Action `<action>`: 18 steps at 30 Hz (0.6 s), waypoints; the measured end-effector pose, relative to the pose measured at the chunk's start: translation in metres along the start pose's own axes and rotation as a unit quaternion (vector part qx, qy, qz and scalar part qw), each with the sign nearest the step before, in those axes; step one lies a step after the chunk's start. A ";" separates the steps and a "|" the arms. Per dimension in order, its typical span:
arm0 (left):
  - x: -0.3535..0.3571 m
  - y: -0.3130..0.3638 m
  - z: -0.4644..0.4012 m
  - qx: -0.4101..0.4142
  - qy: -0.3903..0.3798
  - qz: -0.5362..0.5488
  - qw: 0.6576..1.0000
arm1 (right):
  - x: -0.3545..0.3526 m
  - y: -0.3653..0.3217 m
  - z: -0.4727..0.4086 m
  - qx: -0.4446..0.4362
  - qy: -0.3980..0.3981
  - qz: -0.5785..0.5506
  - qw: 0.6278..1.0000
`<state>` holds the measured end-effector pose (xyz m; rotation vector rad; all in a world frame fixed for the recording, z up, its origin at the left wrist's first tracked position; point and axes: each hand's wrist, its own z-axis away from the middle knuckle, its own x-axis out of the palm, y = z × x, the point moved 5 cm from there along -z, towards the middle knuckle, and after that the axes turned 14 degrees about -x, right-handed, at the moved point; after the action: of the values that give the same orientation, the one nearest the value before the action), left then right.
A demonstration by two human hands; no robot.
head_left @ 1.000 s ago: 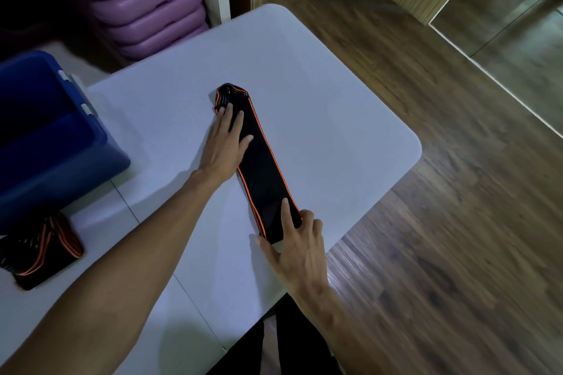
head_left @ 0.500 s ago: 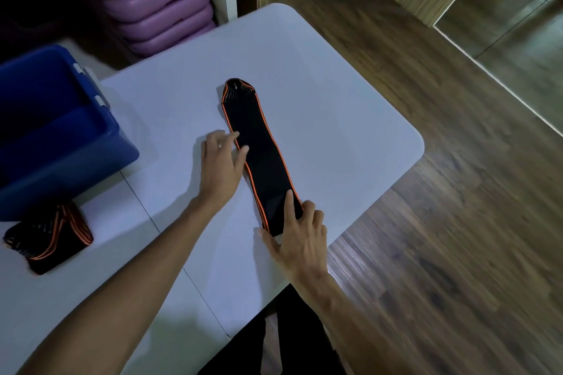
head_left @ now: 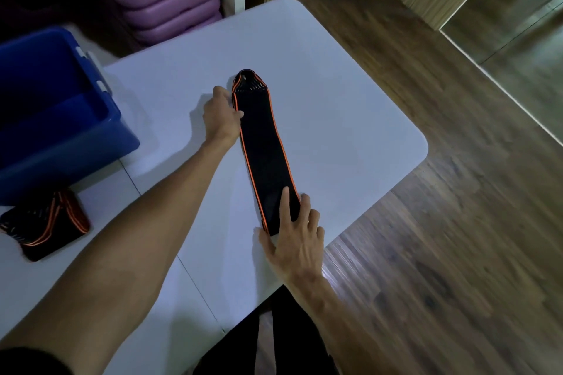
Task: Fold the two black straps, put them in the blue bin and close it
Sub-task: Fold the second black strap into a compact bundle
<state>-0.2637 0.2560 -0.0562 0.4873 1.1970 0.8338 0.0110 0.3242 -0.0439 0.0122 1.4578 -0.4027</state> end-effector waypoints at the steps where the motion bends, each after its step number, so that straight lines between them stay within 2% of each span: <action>1: -0.004 0.000 0.007 0.022 0.015 -0.001 1.000 | 0.001 0.002 0.000 -0.012 0.001 0.004 1.000; 4: -0.015 -0.003 0.052 0.148 0.028 -0.008 0.989 | 0.003 0.009 -0.001 -0.036 -0.005 0.012 0.999; 6: -0.018 -0.018 0.099 0.250 -0.026 -0.054 0.966 | 0.002 0.009 -0.003 -0.045 -0.010 0.001 0.999; 9: -0.021 -0.060 0.158 0.358 -0.140 -0.153 0.910 | 0.000 0.006 -0.007 -0.059 -0.015 -0.034 0.998; 12: -0.021 -0.088 0.175 0.399 -0.179 -0.237 0.867 | -0.002 0.007 -0.010 -0.070 -0.012 -0.051 0.996; 18: -0.016 -0.079 0.176 0.425 -0.156 -0.294 0.842 | -0.009 0.015 -0.010 -0.145 -0.013 -0.091 0.985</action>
<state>-0.0756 0.2111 -0.0476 0.8683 1.2629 -0.3527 0.0053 0.3431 -0.0395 -0.3609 1.4856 -0.3345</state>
